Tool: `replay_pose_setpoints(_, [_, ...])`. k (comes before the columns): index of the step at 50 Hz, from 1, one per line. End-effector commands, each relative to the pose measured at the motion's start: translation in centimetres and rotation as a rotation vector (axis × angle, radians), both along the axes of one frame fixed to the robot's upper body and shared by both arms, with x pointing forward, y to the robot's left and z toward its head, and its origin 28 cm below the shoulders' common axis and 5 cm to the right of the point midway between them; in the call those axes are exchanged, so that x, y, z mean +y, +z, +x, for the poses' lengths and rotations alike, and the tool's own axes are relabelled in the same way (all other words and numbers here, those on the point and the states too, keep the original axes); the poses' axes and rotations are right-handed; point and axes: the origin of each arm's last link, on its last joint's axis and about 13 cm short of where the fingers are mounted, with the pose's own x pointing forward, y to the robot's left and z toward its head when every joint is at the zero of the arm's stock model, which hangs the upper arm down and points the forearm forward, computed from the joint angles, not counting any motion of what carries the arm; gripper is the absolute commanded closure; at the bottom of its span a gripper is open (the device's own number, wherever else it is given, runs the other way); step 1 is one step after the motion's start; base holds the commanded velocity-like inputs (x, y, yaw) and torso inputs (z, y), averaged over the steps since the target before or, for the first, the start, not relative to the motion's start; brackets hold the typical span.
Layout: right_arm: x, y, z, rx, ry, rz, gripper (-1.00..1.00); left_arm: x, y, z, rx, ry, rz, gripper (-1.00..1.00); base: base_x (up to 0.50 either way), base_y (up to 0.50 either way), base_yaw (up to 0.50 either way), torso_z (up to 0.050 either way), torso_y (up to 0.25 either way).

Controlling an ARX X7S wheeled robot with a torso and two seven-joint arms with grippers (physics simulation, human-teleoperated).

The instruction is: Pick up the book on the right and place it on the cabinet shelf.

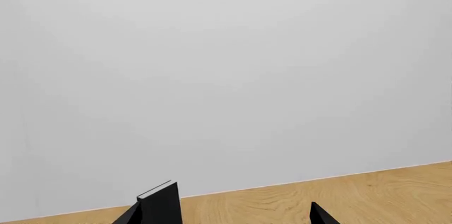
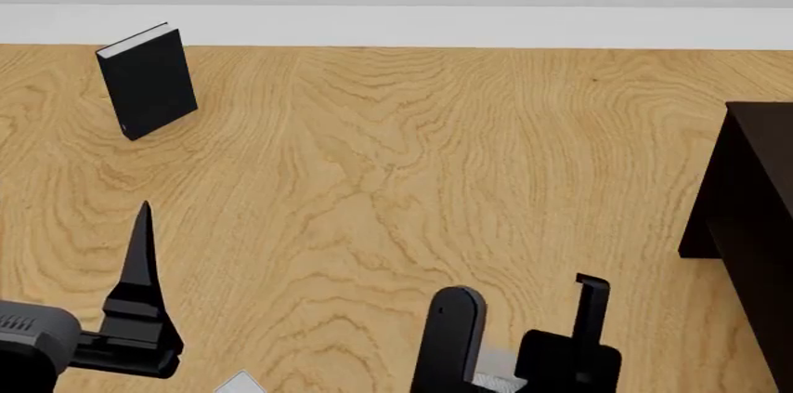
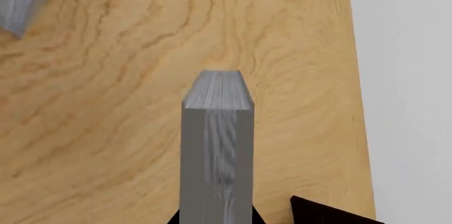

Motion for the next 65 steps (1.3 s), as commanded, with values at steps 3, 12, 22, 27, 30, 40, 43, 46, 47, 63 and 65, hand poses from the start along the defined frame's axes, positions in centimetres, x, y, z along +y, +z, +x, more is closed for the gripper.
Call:
replay_pose_setpoints(3, [0.1, 1.1, 1.3, -0.173, -0.057, 0.041, 1.0, 0.0, 0.0, 0.0, 0.001, -0.003, -0.003, -1.0, 0.0, 0.0, 0.0, 0.0, 0.003])
replay_pose_setpoints(12, [0.2, 1.3, 1.6, -0.225, -0.073, 0.069, 1.0, 0.0, 0.0, -0.1, -0.003, -0.003, -0.005, -1.0, 0.0, 0.0, 0.0, 0.0, 0.001])
replay_pose_setpoints(22, [0.6, 1.1, 2.1, -0.276, -0.109, 0.075, 1.0, 0.0, 0.1, -0.2, -0.009, -0.007, -0.009, -1.0, 0.0, 0.0, 0.0, 0.0, 0.001])
replay_pose_setpoints(27, [1.1, 1.0, 2.5, -0.279, -0.146, 0.085, 1.0, 0.1, 0.2, -0.3, -0.011, -0.004, -0.011, -1.0, 0.0, 0.0, 0.0, 0.0, 0.0])
replay_pose_setpoints(30, [1.3, 0.9, 2.7, -0.297, -0.153, 0.093, 1.0, 0.1, 0.2, -0.3, -0.01, -0.005, -0.009, -1.0, 0.0, 0.0, 0.0, 0.0, 0.0])
replay_pose_setpoints(40, [2.1, 0.0, 3.6, -0.304, -0.241, 0.185, 1.0, 0.1, 0.1, -0.2, -0.009, -0.008, -0.012, -1.0, 0.0, 0.0, 0.0, 0.0, 0.001])
replay_pose_setpoints(43, [2.7, -0.6, 3.8, -0.296, -0.251, 0.169, 1.0, 0.1, 0.1, -0.2, -0.01, -0.007, -0.011, -1.0, 0.0, 0.0, 0.0, 0.0, 0.003])
replay_pose_setpoints(46, [3.2, -1.0, 3.9, -0.273, -0.251, 0.193, 1.0, 0.1, 0.1, -0.2, -0.01, -0.007, -0.011, -1.0, 0.0, 0.0, 0.0, 0.0, 0.0])
replay_pose_setpoints(47, [3.4, -1.0, 4.1, -0.275, -0.252, 0.198, 1.0, 0.1, 0.0, -0.2, -0.008, -0.006, -0.011, -1.0, 0.0, 0.0, 0.0, 0.0, 0.0])
replay_pose_setpoints(63, [4.8, -1.9, 5.7, -0.367, -0.394, 0.204, 1.0, 0.2, -0.1, -0.3, -0.006, -0.007, -0.017, -1.0, 0.0, 0.0, 0.0, 0.0, 0.001])
replay_pose_setpoints(65, [5.1, -2.0, 5.7, -0.397, -0.412, 0.177, 1.0, 0.2, -0.1, -0.3, -0.006, -0.008, -0.017, -1.0, 0.0, 0.0, 0.0, 0.0, 0.0])
